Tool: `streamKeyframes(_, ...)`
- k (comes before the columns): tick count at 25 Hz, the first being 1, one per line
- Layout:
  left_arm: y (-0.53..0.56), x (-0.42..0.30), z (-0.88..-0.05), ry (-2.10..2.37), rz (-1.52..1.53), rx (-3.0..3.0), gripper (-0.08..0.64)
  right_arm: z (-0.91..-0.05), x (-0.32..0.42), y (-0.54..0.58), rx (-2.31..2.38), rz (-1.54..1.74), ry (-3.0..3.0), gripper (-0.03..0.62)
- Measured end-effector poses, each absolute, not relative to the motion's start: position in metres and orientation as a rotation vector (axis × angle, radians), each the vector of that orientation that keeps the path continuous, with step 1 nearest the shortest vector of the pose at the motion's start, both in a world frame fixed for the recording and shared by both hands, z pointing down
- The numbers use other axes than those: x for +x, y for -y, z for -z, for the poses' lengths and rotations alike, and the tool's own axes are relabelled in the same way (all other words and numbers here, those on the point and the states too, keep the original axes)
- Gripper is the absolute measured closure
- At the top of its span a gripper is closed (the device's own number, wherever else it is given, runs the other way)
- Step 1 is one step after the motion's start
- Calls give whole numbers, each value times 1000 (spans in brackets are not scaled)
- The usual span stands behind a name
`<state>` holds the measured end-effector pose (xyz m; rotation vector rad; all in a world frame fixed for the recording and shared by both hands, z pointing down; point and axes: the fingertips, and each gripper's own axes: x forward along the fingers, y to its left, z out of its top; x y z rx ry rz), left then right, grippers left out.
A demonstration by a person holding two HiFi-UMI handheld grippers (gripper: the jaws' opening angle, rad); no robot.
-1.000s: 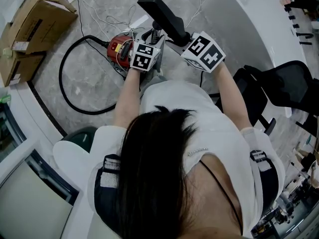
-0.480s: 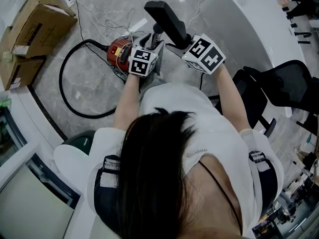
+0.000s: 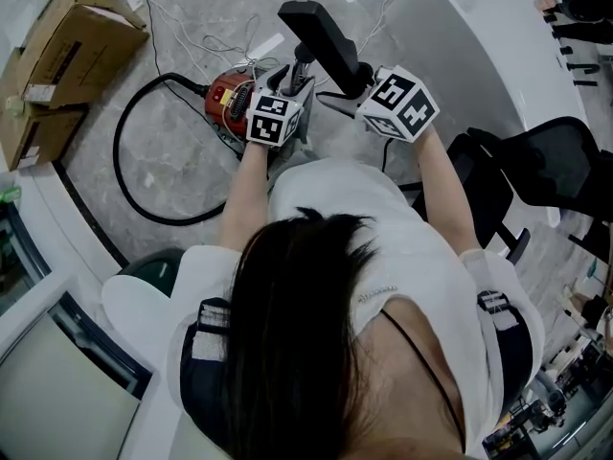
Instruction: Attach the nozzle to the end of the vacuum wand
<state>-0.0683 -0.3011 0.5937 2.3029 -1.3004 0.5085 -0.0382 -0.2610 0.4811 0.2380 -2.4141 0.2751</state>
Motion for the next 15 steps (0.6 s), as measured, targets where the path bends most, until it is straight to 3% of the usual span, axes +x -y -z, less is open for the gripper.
streamKeyframes(15,285,-64,-592,1273,-506,2290,282,-466,-22,274,402,-349,2553,261)
